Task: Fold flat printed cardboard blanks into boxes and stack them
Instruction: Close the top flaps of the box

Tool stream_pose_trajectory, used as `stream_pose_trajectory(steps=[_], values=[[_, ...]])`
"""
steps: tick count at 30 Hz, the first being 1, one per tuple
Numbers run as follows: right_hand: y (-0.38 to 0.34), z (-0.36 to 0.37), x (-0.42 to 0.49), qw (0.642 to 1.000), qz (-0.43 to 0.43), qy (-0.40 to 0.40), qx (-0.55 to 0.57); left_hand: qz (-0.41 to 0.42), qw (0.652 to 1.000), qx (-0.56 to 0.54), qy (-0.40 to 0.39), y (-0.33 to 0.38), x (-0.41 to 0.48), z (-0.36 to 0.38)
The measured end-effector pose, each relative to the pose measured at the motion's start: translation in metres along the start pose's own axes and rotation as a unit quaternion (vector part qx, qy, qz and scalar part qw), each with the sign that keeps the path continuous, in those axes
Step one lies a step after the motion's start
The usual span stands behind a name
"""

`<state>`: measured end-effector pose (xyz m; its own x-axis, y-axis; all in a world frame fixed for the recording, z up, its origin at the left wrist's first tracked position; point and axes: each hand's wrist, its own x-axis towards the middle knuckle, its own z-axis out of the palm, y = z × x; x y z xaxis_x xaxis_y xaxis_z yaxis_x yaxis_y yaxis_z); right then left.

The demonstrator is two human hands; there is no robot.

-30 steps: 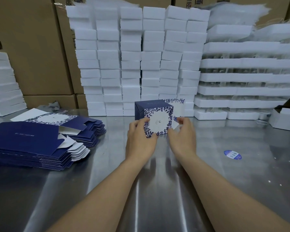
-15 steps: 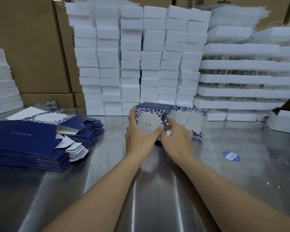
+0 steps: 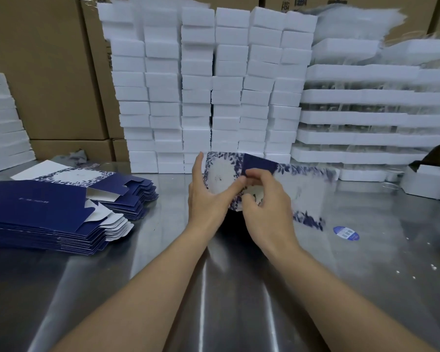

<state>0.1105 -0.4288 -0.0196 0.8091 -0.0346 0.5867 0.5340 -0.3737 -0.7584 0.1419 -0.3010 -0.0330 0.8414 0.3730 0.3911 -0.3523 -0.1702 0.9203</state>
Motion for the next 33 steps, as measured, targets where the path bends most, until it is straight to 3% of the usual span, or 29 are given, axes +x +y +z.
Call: stream_pose_trajectory(steps=[5,12,14,17,19,21,26,33], values=[[0.001,0.006,-0.006,0.987,-0.153,0.039,-0.030,-0.079,0.985,-0.144,0.041,-0.003,0.007,-0.014],[0.009,0.007,0.001,0.980,-0.179,0.087,-0.010,-0.106,0.972,-0.185,0.100,-0.003,0.009,-0.017],[0.011,0.006,0.002,0.990,-0.129,0.061,-0.006,-0.114,0.967,-0.197,0.113,-0.001,0.008,-0.017],[0.013,0.014,0.000,0.996,0.076,-0.045,0.010,-0.104,0.969,-0.196,0.110,0.002,0.006,-0.015],[0.015,0.017,0.001,0.967,0.219,-0.092,0.094,-0.083,0.976,-0.176,0.094,0.005,0.003,-0.011],[0.017,0.014,0.005,0.936,0.289,-0.115,0.165,-0.054,0.983,-0.160,0.076,0.010,-0.001,-0.006],[0.013,0.011,0.011,0.886,0.324,-0.127,0.307,0.012,0.987,-0.151,0.059,0.018,-0.009,0.000],[0.009,0.014,0.011,0.892,0.309,-0.061,0.325,0.083,0.992,-0.091,0.021,0.018,-0.014,0.003]])
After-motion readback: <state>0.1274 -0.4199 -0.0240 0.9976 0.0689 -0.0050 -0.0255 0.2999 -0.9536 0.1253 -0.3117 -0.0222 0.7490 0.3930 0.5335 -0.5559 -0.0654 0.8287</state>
